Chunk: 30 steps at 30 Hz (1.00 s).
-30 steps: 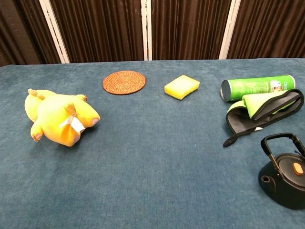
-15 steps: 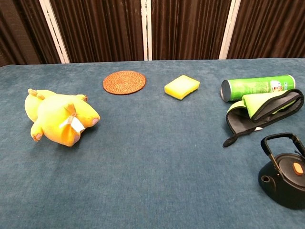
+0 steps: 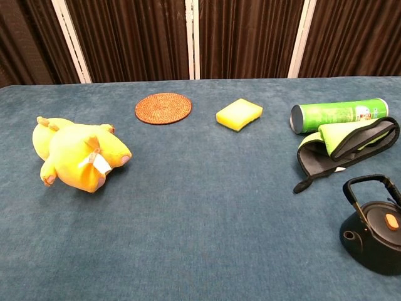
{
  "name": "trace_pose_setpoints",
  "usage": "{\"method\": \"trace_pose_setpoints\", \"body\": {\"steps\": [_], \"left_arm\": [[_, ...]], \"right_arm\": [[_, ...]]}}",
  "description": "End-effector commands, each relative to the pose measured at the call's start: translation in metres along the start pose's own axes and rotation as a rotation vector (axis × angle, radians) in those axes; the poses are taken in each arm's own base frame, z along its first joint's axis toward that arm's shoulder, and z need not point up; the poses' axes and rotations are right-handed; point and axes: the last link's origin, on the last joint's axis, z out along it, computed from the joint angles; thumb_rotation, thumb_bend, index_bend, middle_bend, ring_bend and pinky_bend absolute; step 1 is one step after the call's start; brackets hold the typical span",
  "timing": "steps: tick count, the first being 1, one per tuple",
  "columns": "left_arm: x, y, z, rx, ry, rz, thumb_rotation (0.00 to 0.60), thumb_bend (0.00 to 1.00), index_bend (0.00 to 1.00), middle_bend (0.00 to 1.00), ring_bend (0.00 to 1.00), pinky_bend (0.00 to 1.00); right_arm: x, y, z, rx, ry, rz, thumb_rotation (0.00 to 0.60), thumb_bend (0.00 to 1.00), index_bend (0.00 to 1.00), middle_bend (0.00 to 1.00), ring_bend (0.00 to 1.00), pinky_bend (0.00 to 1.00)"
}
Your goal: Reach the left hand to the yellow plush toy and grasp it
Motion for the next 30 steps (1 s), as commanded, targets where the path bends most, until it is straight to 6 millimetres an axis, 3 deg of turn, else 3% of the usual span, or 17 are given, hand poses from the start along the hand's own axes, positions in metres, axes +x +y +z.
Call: {"method": "trace_pose_setpoints", "body": {"steps": [1, 6, 11, 20, 30], "left_arm": [[-0.004, -0.001, 0.012, -0.064, -0.009, 0.056, 0.6, 1.0, 0.0, 0.0, 0.0, 0.0], [-0.007, -0.001, 0.031, -0.159, -0.009, 0.118, 0.6, 1.0, 0.0, 0.0, 0.0, 0.0], [-0.023, 0.004, 0.064, -0.28, -0.047, 0.172, 0.6, 1.0, 0.0, 0.0, 0.0, 0.0], [-0.044, 0.012, 0.084, -0.33, -0.083, 0.19, 0.6, 1.0, 0.0, 0.0, 0.0, 0.0], [-0.068, 0.044, 0.117, -0.393, -0.098, 0.155, 0.6, 1.0, 0.0, 0.0, 0.0, 0.0]], "right_arm": [[0.0, 0.0, 0.0, 0.0, -0.001, -0.001, 0.6, 0.15, 0.0, 0.0, 0.0, 0.0], [-0.001, 0.0, 0.001, -0.003, -0.003, -0.002, 0.6, 0.15, 0.0, 0.0, 0.0, 0.0], [0.0, 0.002, 0.001, -0.007, -0.001, 0.003, 0.6, 0.15, 0.0, 0.0, 0.0, 0.0], [0.0, 0.003, 0.002, -0.012, -0.004, 0.007, 0.6, 0.15, 0.0, 0.0, 0.0, 0.0], [-0.004, 0.004, 0.004, -0.017, -0.019, 0.0, 0.6, 0.15, 0.0, 0.0, 0.0, 0.0]]}}
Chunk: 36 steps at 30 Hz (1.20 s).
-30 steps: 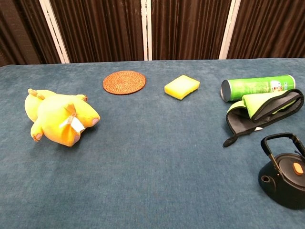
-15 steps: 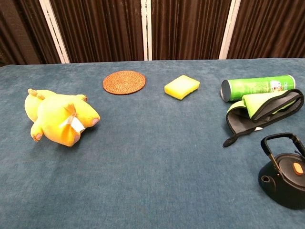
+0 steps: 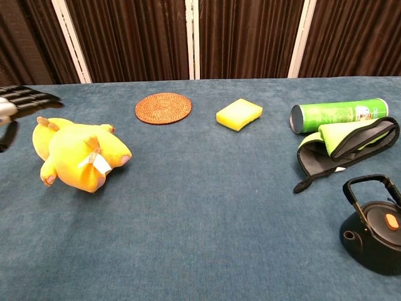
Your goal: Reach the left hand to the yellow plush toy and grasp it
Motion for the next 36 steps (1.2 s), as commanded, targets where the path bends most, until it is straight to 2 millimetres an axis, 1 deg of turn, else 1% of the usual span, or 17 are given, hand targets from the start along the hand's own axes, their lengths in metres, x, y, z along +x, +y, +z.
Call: {"method": "trace_pose_setpoints", "body": {"steps": [1, 7, 13, 17, 24, 28, 29, 34, 36], "left_arm": [[-0.007, 0.007, 0.014, -0.013, -0.009, -0.02, 0.6, 1.0, 0.0, 0.0, 0.0, 0.0], [-0.017, 0.015, 0.028, -0.012, -0.031, -0.033, 0.6, 1.0, 0.0, 0.0, 0.0, 0.0], [-0.025, 0.026, 0.035, -0.025, -0.041, -0.042, 0.6, 1.0, 0.0, 0.0, 0.0, 0.0], [-0.03, 0.038, 0.038, -0.042, -0.049, -0.05, 0.6, 1.0, 0.0, 0.0, 0.0, 0.0], [-0.036, 0.07, 0.045, -0.121, -0.049, -0.023, 0.6, 1.0, 0.0, 0.0, 0.0, 0.0], [-0.033, 0.084, 0.046, -0.153, -0.022, -0.019, 0.6, 1.0, 0.0, 0.0, 0.0, 0.0], [-0.024, 0.09, 0.046, -0.164, 0.034, -0.033, 0.6, 1.0, 0.0, 0.0, 0.0, 0.0], [-0.012, 0.082, 0.04, -0.138, 0.077, -0.035, 0.6, 1.0, 0.0, 0.0, 0.0, 0.0], [-0.009, 0.074, 0.036, -0.119, 0.082, -0.03, 0.6, 1.0, 0.0, 0.0, 0.0, 0.0]], "right_arm": [[0.0, 0.0, 0.0, -0.001, -0.001, 0.0, 0.6, 0.15, 0.0, 0.0, 0.0, 0.0], [-0.001, 0.001, 0.001, -0.002, -0.005, -0.001, 0.6, 0.15, 0.0, 0.0, 0.0, 0.0], [-0.001, 0.001, 0.002, -0.004, -0.004, 0.0, 0.6, 0.15, 0.0, 0.0, 0.0, 0.0], [-0.002, 0.0, 0.001, -0.002, -0.005, 0.001, 0.6, 0.15, 0.0, 0.0, 0.0, 0.0], [-0.002, -0.001, 0.001, 0.005, -0.006, -0.001, 0.6, 0.15, 0.0, 0.0, 0.0, 0.0], [-0.001, -0.001, 0.001, 0.002, -0.004, 0.002, 0.6, 0.15, 0.0, 0.0, 0.0, 0.0], [0.0, 0.0, 0.0, 0.0, 0.001, 0.006, 0.6, 0.15, 0.0, 0.0, 0.0, 0.0], [0.002, 0.0, -0.001, 0.006, 0.006, 0.01, 0.6, 0.15, 0.0, 0.0, 0.0, 0.0], [0.002, -0.001, -0.001, 0.008, 0.008, 0.01, 0.6, 0.15, 0.0, 0.0, 0.0, 0.0]]}}
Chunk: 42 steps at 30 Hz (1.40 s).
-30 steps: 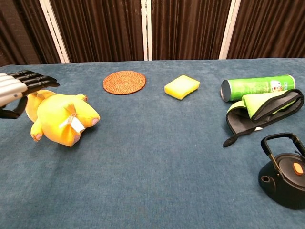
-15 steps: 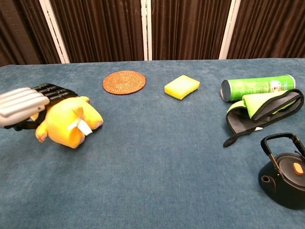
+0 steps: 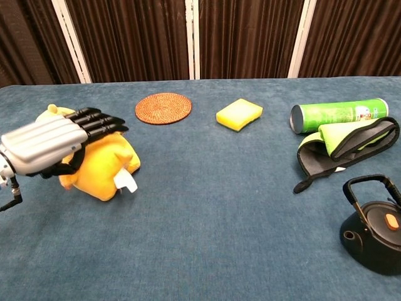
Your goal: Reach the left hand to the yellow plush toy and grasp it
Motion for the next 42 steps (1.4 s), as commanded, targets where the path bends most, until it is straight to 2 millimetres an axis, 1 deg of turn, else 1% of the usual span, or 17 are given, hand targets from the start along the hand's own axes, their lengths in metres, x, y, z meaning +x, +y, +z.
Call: {"method": "trace_pose_setpoints", "body": {"steps": [1, 2, 6, 11, 12, 17, 23, 26, 28, 31, 35, 42], "left_arm": [[0.007, -0.012, -0.008, 0.034, 0.013, 0.013, 0.6, 1.0, 0.0, 0.0, 0.0, 0.0], [0.009, -0.021, -0.013, 0.062, 0.011, 0.016, 0.6, 1.0, 0.0, 0.0, 0.0, 0.0], [0.011, -0.036, -0.022, 0.101, 0.006, 0.014, 0.6, 1.0, 0.0, 0.0, 0.0, 0.0], [0.008, -0.049, -0.026, 0.141, -0.019, 0.0, 0.6, 1.0, 0.0, 0.0, 0.0, 0.0], [0.008, -0.049, -0.026, 0.141, -0.022, 0.0, 0.6, 1.0, 0.0, 0.0, 0.0, 0.0], [0.004, -0.041, -0.02, 0.118, -0.026, -0.011, 0.6, 1.0, 0.0, 0.0, 0.0, 0.0], [-0.001, -0.026, -0.012, 0.084, -0.034, -0.009, 0.6, 1.0, 0.0, 0.0, 0.0, 0.0], [-0.009, -0.02, -0.008, 0.074, -0.068, -0.004, 0.6, 1.0, 0.0, 0.0, 0.0, 0.0], [-0.017, -0.017, -0.008, 0.079, -0.105, -0.008, 0.6, 1.0, 0.0, 0.0, 0.0, 0.0], [-0.022, -0.021, -0.011, 0.096, -0.122, 0.008, 0.6, 1.0, 0.0, 0.0, 0.0, 0.0], [-0.025, -0.039, -0.017, 0.149, -0.142, 0.024, 0.6, 1.0, 0.0, 0.0, 0.0, 0.0], [-0.022, -0.059, -0.027, 0.199, -0.134, 0.024, 0.6, 1.0, 0.0, 0.0, 0.0, 0.0]], "right_arm": [[0.0, -0.001, -0.001, 0.003, 0.002, 0.0, 0.6, 0.15, 0.0, 0.0, 0.0, 0.0], [0.0, -0.001, -0.001, 0.004, 0.002, 0.0, 0.6, 0.15, 0.0, 0.0, 0.0, 0.0], [0.0, -0.002, -0.001, 0.006, 0.001, 0.0, 0.6, 0.15, 0.0, 0.0, 0.0, 0.0], [-0.001, -0.003, -0.001, 0.012, -0.007, -0.002, 0.6, 0.15, 0.0, 0.0, 0.0, 0.0], [-0.002, -0.003, -0.001, 0.012, -0.008, -0.002, 0.6, 0.15, 0.0, 0.0, 0.0, 0.0], [-0.003, -0.003, -0.001, 0.009, -0.01, -0.004, 0.6, 0.15, 0.0, 0.0, 0.0, 0.0], [-0.002, -0.003, -0.001, 0.009, -0.009, -0.003, 0.6, 0.15, 0.0, 0.0, 0.0, 0.0], [-0.003, -0.003, -0.001, 0.009, -0.011, -0.003, 0.6, 0.15, 0.0, 0.0, 0.0, 0.0], [-0.003, -0.003, -0.001, 0.009, -0.012, -0.004, 0.6, 0.15, 0.0, 0.0, 0.0, 0.0], [-0.003, -0.002, 0.0, 0.007, -0.013, -0.004, 0.6, 0.15, 0.0, 0.0, 0.0, 0.0], [-0.004, -0.003, -0.001, 0.011, -0.016, -0.008, 0.6, 0.15, 0.0, 0.0, 0.0, 0.0], [-0.006, -0.004, 0.0, 0.012, -0.02, -0.013, 0.6, 0.15, 0.0, 0.0, 0.0, 0.0]]}}
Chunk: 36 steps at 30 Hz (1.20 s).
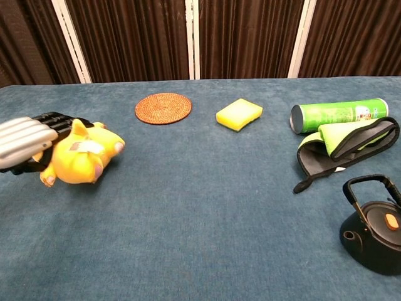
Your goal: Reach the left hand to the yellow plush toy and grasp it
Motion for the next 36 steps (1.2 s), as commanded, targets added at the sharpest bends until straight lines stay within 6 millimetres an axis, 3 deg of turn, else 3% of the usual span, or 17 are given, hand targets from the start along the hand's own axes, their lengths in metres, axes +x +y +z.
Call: {"method": "trace_pose_setpoints", "body": {"steps": [1, 16, 22, 29, 36], "left_arm": [[0.001, -0.01, -0.004, 0.019, 0.012, -0.002, 0.6, 1.0, 0.0, 0.0, 0.0, 0.0], [0.001, 0.001, 0.001, -0.004, 0.036, -0.018, 0.6, 1.0, 0.0, 0.0, 0.0, 0.0], [-0.002, 0.023, 0.007, -0.035, 0.035, -0.046, 0.6, 1.0, 0.0, 0.0, 0.0, 0.0], [0.009, 0.055, 0.01, -0.124, 0.106, -0.063, 0.6, 1.0, 0.0, 0.0, 0.0, 0.0], [0.019, 0.064, 0.006, -0.146, 0.158, -0.087, 0.6, 1.0, 0.0, 0.0, 0.0, 0.0]], "right_arm": [[-0.001, 0.0, 0.0, 0.0, -0.001, -0.001, 0.6, 0.15, 0.0, 0.0, 0.0, 0.0], [0.0, -0.001, -0.001, 0.002, 0.0, 0.0, 0.6, 0.15, 0.0, 0.0, 0.0, 0.0], [0.0, 0.0, -0.001, 0.001, 0.0, 0.002, 0.6, 0.15, 0.0, 0.0, 0.0, 0.0], [0.0, -0.001, -0.001, 0.004, 0.001, 0.001, 0.6, 0.15, 0.0, 0.0, 0.0, 0.0], [0.002, 0.0, -0.002, 0.002, 0.004, 0.006, 0.6, 0.15, 0.0, 0.0, 0.0, 0.0]]}}
